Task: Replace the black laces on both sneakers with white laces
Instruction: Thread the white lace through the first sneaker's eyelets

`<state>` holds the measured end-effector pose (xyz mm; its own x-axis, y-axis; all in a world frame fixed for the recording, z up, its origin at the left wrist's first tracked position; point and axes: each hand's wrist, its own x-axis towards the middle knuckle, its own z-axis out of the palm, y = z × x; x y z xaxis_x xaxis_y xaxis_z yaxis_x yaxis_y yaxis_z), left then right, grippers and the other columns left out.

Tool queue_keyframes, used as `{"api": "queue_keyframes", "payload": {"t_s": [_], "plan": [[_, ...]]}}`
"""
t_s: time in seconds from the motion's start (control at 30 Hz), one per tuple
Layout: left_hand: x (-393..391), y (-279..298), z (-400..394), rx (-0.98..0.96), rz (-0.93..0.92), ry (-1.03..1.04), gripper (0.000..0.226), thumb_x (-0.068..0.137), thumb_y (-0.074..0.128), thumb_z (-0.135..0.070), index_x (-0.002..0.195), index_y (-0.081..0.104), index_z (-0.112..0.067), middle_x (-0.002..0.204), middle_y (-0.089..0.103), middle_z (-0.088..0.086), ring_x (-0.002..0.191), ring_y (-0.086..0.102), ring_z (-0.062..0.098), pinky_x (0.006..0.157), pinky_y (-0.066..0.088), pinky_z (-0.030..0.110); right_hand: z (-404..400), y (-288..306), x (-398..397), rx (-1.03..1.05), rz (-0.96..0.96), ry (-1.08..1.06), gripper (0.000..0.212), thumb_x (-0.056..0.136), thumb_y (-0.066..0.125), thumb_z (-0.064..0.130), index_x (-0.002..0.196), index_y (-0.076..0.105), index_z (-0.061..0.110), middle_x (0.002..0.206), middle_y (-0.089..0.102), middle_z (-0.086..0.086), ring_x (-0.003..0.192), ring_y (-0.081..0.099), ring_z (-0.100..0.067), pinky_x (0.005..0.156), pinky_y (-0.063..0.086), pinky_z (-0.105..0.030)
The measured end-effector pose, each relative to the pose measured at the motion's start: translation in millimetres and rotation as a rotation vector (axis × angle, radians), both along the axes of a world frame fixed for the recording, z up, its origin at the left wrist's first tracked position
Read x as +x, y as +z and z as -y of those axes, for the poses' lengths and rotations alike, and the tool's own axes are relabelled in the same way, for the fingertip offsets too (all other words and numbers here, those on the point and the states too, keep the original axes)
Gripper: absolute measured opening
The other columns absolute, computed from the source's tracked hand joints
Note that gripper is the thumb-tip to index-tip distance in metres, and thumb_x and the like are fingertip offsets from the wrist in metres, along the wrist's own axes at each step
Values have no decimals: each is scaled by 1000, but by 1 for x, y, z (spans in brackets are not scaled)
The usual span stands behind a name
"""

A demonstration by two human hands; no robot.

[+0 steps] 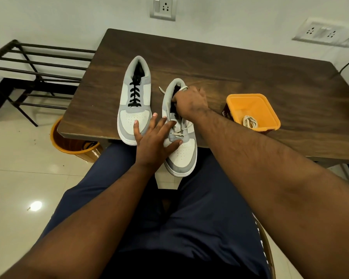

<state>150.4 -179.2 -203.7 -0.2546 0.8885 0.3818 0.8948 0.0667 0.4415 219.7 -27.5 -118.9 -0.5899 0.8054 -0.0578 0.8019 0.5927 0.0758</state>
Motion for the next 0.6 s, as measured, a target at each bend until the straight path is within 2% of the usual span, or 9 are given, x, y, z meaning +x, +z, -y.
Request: {"api": "queue_keyframes", "payload": {"t_s": [0.07, 0.13, 0.2, 0.23, 0.3, 0.4, 0.47, 0.53, 0.6], "plan": [[0, 1, 0, -6, 5, -2, 55, 84, 64, -57, 130, 54, -30, 141, 54, -2, 145, 30, 22, 112, 0, 57, 1, 3, 4, -68, -219, -26, 25, 94, 55, 32, 115, 69, 36, 120, 65, 7, 119, 49, -20, 100, 27, -45], [0, 0, 0, -15, 9, -2, 55, 85, 61, -59, 132, 52, -31, 142, 53, -3, 146, 29, 21, 113, -2, 54, 10, 12, 7, -288, -722, -106, 15, 89, 65, 30, 102, 74, 27, 101, 71, 8, 100, 60, -12, 93, 37, -41], [1, 1, 1, -30, 24, 7, 57, 88, 54, -62, 136, 48, -33, 144, 50, -5, 146, 28, 20, 114, -4, 52, 28, 31, 10, -591, -1288, -203, 4, 86, 71, 17, 83, 69, 16, 81, 68, 2, 74, 62, -12, 75, 52, -37], [2, 1, 1, -41, 54, 22, 58, 90, 49, -62, 139, 44, -33, 144, 50, -6, 145, 29, 19, 114, -5, 52, 38, 42, 14, -708, -1449, -223, 8, 88, 69, 15, 81, 64, 14, 79, 66, -2, 65, 61, -14, 67, 53, -34], [6, 6, 1, -27, 183, 72, 61, 93, 37, -61, 146, 35, -31, 138, 55, -6, 138, 38, 18, 116, -1, 53, 62, 59, 27, -873, -1524, -178, 4, 93, 62, 14, 91, 59, 13, 79, 65, -6, 53, 55, -17, 54, 49, -32], [13, 21, -1, 150, 410, 59, 70, 93, 32, -64, 152, 17, -30, 136, 54, -3, 123, 50, 17, 113, 23, 50, 100, 61, 53, -919, -1490, -41, 9, 97, 52, 6, 103, 58, 10, 77, 67, -7, 47, 47, -18, 46, 45, -26], [15, 30, -4, 263, 509, -56, 73, 92, 44, -63, 151, 16, -29, 154, 34, 0, 139, 37, 20, 114, 28, 42, 116, 50, 66, -888, -1515, -4, 14, 98, 49, 2, 100, 61, 10, 77, 67, -9, 45, 43, -14, 46, 40, -26], [14, 34, -9, 196, 507, -156, 59, 91, 49, -58, 141, 40, -29, 160, 20, 7, 149, 19, 26, 118, 21, 42, 122, 37, 74, -904, -1539, 16, 17, 97, 48, 1, 100, 62, 11, 78, 68, -10, 44, 40, -11, 45, 36, -24], [12, 43, -7, 87, 521, -237, 44, 90, 49, -52, 108, 69, -17, 158, 28, 7, 149, 17, 23, 120, 14, 48, 122, 30, 82, -888, -1534, -16, 16, 95, 49, 2, 101, 62, 10, 76, 68, -9, 46, 40, -10, 44, 34, -21]]}}
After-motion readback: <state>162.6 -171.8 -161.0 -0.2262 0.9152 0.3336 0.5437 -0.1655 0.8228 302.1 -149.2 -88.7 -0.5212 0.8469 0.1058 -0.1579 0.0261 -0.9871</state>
